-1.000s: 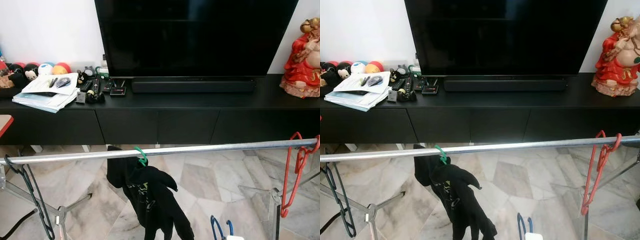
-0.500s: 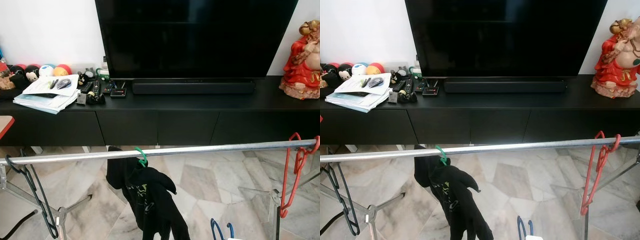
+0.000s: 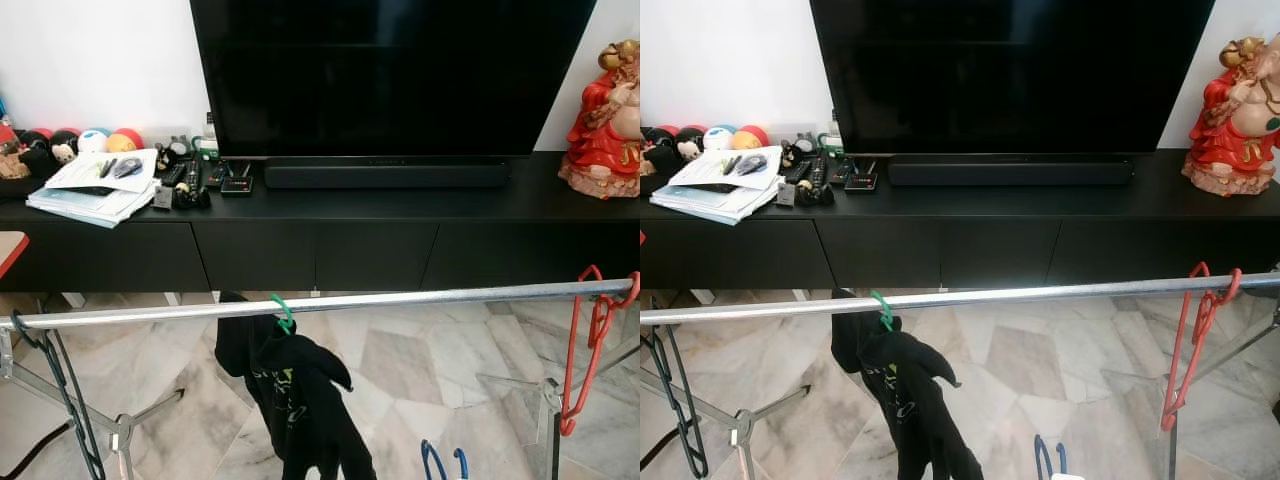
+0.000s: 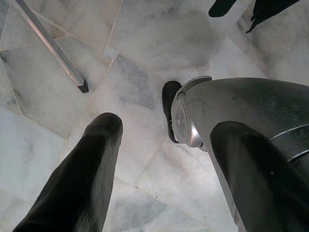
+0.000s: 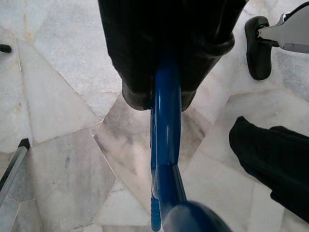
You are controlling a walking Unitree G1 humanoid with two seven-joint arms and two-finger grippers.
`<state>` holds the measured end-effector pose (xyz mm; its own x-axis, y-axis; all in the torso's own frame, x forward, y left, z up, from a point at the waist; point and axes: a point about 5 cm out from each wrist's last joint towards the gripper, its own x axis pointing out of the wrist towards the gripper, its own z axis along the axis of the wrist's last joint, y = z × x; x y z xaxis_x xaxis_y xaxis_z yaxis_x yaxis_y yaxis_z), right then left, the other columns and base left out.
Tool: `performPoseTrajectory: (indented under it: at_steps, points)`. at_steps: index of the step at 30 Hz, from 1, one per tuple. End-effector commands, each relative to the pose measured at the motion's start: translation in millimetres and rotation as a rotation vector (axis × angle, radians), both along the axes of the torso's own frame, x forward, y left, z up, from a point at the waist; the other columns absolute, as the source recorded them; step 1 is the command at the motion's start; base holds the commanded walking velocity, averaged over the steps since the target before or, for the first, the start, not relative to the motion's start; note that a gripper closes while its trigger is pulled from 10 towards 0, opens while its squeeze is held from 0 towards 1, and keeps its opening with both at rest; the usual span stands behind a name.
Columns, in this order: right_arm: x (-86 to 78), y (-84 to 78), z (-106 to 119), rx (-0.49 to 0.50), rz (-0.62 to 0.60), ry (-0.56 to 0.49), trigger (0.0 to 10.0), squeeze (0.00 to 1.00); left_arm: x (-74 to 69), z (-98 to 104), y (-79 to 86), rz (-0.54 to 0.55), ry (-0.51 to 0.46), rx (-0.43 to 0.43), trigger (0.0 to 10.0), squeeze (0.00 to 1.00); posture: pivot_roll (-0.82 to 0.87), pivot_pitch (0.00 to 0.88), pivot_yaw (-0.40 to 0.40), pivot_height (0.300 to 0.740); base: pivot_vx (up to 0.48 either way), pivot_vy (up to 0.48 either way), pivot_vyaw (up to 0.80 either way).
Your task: Hang hanger
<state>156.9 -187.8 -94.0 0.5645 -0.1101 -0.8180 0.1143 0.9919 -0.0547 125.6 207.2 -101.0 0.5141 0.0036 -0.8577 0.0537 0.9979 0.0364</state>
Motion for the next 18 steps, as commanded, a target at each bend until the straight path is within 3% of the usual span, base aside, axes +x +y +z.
performPoseTrajectory:
  at_steps: [1,7,18]
  points:
    - [-3.5,3.5,-1.8,0.013,-0.006,0.007,10.0,0.0,0.1,-0.3,-1.7,-0.02,0.006,-0.008,10.0,0.0,0.14,0.027,0.014,0.74,0.0,0.0,0.0]
    - [-3.0,2.8,-1.5,0.009,-0.001,0.005,10.0,0.0,0.1,-0.3,-2.0,-0.015,0.004,-0.012,10.0,0.0,0.15,0.029,0.012,0.74,0.0,0.0,0.0]
    - [-3.4,4.1,-1.8,0.003,0.017,0.008,10.0,0.0,-0.3,-0.3,-1.8,-0.015,0.004,-0.015,10.0,0.0,0.14,0.034,0.013,0.74,-0.255,0.0,0.0]
